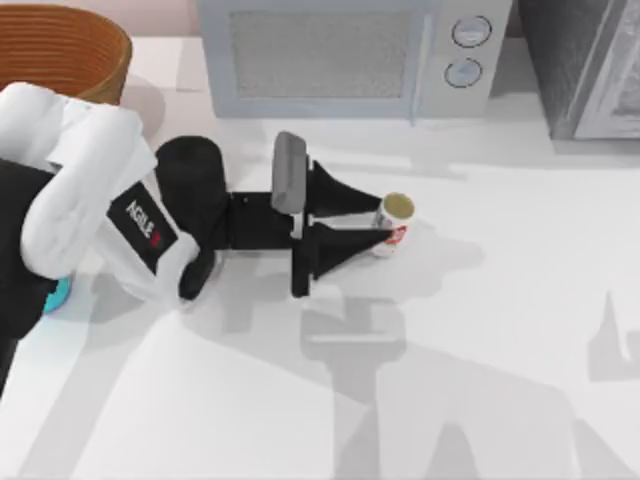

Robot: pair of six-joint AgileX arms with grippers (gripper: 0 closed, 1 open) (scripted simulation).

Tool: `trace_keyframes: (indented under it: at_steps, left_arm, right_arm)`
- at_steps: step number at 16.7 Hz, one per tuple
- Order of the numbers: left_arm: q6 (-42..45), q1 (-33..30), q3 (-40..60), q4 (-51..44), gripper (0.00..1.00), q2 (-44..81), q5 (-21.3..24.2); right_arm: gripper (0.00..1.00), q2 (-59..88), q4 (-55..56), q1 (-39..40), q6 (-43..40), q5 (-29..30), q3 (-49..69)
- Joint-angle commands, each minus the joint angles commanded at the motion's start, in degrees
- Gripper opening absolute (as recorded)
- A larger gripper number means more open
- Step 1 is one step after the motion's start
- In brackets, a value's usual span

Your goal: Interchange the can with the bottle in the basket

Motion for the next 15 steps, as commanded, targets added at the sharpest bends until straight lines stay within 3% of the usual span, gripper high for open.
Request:
trace_keyframes:
  at_steps: [11,15]
  left_arm:
    - [0.0,0.0,0.0,0.0,0.98,0.0,0.0]
    - [0.0,0.0,0.0,0.0,1.0,0.0,0.0]
  right_arm:
    - [1.0,0.0,0.0,0.0,0.0,0.0,0.0]
    - [1.0,0.0,0.0,0.0,0.0,0.0,0.0]
